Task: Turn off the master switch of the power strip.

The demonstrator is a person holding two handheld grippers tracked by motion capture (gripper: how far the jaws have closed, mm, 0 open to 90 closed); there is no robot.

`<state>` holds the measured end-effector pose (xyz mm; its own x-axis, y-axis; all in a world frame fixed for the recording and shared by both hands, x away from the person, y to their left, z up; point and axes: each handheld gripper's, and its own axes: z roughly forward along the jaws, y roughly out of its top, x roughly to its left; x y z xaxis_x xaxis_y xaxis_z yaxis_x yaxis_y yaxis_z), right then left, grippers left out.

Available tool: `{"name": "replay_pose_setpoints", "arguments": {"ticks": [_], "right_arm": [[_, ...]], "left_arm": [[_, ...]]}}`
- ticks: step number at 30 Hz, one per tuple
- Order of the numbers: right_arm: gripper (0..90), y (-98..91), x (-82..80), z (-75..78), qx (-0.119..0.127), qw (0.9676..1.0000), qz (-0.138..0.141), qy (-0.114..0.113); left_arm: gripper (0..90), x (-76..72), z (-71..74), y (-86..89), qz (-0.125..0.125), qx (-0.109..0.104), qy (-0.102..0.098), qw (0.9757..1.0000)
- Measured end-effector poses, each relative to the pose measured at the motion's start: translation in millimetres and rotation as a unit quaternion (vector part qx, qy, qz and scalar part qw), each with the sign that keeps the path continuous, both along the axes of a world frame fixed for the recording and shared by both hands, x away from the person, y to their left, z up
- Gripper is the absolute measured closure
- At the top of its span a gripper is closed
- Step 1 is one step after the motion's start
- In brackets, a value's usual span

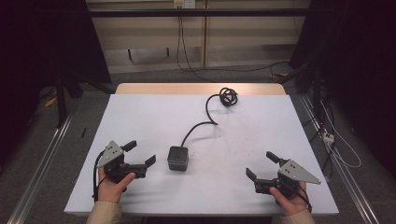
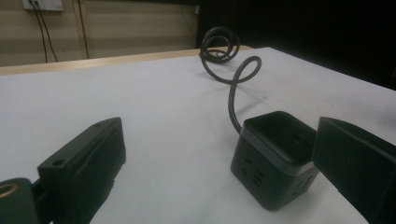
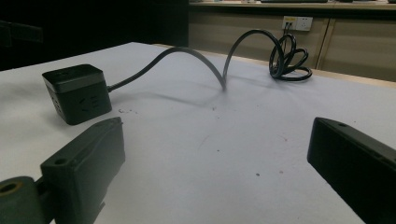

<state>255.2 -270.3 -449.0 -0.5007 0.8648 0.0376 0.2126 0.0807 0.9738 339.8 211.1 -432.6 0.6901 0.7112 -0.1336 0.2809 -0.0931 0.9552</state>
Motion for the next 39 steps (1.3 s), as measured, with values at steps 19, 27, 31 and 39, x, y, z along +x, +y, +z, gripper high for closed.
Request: {"name": "replay_pose_setpoints", "arguments": {"ticks": [19, 27, 31, 39], "right_arm": [[4.2, 2.0, 4.0, 1.1, -0.003, 1.0, 0.004, -0.001], [4.4, 1.2, 4.7, 2.8, -0.003, 1.0, 0.0, -0.003], [4.4, 0.3, 4.6, 2.2, -0.004, 1.0, -0.002, -0.002], [4.5, -0.1, 3.5, 3.3, 0.0, 1.0, -0.004, -0.002]], "left_arm": [[2.8, 3.2, 0.9, -5.7, -0.009, -0.006, 0.008, 0.9999], [3.8, 6.6, 3.2, -15.3, -0.026, 0.004, 0.001, 0.9997], [4.3, 7.9, 3.8, -15.3, -0.024, -0.005, 0.001, 0.9997], [5.3, 10.7, 5.3, -21.3, -0.033, -0.005, 0.0, 0.9994]]}}
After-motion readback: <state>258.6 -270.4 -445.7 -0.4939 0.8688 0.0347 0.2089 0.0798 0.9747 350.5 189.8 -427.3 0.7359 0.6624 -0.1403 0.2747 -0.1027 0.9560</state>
